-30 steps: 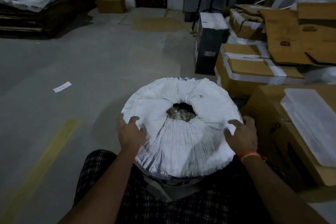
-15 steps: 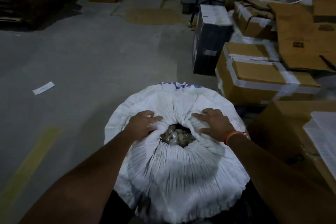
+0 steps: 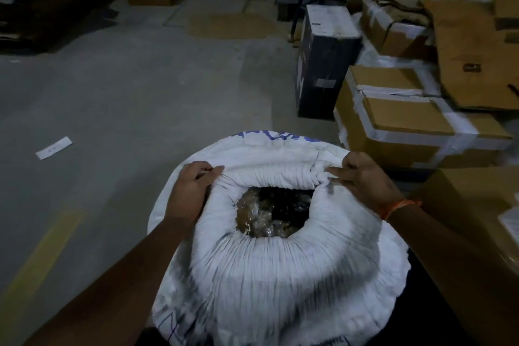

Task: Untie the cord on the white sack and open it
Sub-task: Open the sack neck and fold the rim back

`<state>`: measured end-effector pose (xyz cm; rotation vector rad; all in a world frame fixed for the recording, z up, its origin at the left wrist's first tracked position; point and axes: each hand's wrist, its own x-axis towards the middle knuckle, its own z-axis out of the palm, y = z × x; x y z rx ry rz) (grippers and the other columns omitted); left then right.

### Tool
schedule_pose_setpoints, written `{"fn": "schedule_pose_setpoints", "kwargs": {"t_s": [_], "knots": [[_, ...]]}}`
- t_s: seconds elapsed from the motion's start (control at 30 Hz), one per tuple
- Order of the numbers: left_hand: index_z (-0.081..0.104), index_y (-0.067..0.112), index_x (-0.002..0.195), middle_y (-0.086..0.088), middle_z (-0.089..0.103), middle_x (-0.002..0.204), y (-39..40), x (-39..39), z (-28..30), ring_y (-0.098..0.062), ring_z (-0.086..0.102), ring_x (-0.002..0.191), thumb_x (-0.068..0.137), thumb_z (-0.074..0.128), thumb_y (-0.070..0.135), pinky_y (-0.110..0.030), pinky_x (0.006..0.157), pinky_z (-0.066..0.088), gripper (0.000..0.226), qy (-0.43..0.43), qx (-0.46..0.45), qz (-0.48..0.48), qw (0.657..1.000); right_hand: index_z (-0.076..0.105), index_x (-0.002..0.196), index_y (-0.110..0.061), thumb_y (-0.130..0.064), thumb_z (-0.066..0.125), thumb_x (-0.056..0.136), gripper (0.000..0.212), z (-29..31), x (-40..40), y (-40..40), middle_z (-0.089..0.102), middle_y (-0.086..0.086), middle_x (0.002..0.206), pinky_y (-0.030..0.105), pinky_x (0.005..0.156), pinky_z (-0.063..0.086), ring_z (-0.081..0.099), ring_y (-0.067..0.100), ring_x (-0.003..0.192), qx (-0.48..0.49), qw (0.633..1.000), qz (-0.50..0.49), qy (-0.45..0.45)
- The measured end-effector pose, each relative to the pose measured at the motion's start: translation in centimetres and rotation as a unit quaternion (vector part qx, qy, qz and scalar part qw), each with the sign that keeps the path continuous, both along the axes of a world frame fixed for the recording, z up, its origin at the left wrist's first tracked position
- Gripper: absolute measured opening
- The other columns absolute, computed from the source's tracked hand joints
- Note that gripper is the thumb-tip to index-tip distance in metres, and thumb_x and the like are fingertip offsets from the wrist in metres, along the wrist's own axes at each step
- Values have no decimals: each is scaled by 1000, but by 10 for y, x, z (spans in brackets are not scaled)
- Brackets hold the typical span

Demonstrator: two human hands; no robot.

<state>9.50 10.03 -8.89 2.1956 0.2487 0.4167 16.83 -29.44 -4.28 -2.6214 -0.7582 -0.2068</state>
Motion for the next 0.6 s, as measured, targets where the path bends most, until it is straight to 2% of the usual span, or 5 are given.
{"fn": "schedule_pose_setpoints", "kwargs": {"t_s": [0.1, 0.23, 0.3, 0.4, 0.6], "knots": [[74, 31, 102, 6, 68, 114, 21, 5, -13, -16, 65, 110, 94, 65, 43, -32, 100, 48, 16, 8, 166, -26, 986, 43, 65, -19, -16, 77, 90, 42, -2, 11, -13, 35, -3, 75, 45, 68, 44, 38, 15, 70, 66, 996, -53, 8], [75, 12, 121, -15, 74, 118, 46, 13, -30, -37, 72, 109, 84, 65, 10, -44, 90, 59, 38, -50, 368, -124, 920, 76, 89, -13, -14, 75, 88, 2, -24, 24, -30, 50, 6, 80, 40, 62, 49, 47, 26, 75, -58, 993, -50, -92], [74, 13, 122, -12, 75, 116, 43, 16, -34, -33, 74, 106, 71, 84, 3, -42, 88, 60, 52, -7, 399, -132, 907, 80, 99, -23, -18, 69, 88, 17, -44, 34, -29, 59, 6, 86, 39, 63, 53, 55, 28, 78, -152, 984, -13, -96], [67, 19, 134, -10, 70, 130, 35, 19, -37, -31, 68, 119, 84, 76, 7, -42, 102, 55, 52, 28, 400, -148, 904, 72, 119, -35, -32, 52, 98, 29, -55, 40, -17, 60, 4, 104, 37, 81, 51, 56, 25, 95, -277, 961, -2, 4], [46, 26, 152, -4, 56, 150, 30, 7, -14, -22, 56, 135, 97, 61, 16, -34, 115, 44, 58, 42, 358, -172, 917, 64, 136, -21, -34, 65, 96, 42, -13, 0, -11, 62, 8, 123, 44, 94, 54, 60, 28, 112, -149, 988, -41, -25]]}}
